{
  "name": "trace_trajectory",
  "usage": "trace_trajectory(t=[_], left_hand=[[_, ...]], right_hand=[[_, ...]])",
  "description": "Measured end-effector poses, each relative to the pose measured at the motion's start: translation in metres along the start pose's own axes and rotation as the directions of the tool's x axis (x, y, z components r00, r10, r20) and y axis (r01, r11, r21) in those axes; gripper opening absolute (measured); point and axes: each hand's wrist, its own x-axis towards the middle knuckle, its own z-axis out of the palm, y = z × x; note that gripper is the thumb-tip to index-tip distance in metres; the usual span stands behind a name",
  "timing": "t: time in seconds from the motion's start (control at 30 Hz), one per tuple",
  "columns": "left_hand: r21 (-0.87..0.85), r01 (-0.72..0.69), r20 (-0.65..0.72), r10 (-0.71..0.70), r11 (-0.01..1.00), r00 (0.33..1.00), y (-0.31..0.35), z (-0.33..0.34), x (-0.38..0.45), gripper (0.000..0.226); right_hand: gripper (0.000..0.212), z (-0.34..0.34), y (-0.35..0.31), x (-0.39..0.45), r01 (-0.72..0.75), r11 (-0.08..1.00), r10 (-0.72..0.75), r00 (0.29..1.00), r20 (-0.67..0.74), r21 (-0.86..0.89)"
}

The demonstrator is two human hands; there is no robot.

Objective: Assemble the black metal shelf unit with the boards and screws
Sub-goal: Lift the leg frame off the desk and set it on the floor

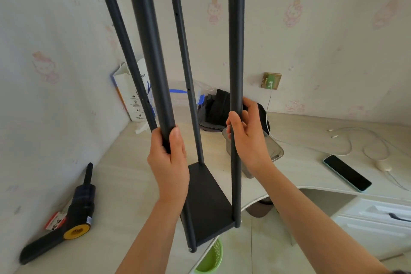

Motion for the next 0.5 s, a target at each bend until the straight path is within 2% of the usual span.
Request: trace_trajectory(t=[0.27, 0.5], left_hand=[[-0.102, 0.066, 0.119, -0.053, 0.993, 0.991, 0.043, -0.03, 0.0, 0.038], [-0.167, 0.154, 0.254, -0.108, 0.974, 0.961, 0.065, -0.052, -0.018, 0.028]], right_hand=[[0.031, 0.008, -0.041, -0.031, 0.012, 1.0, -0.012, 0.994, -0.112, 0.0], [0.026, 0.0, -0.07, -0.086, 0.01, 1.0, -0.012, 0.97, -0.242, -0.011]])
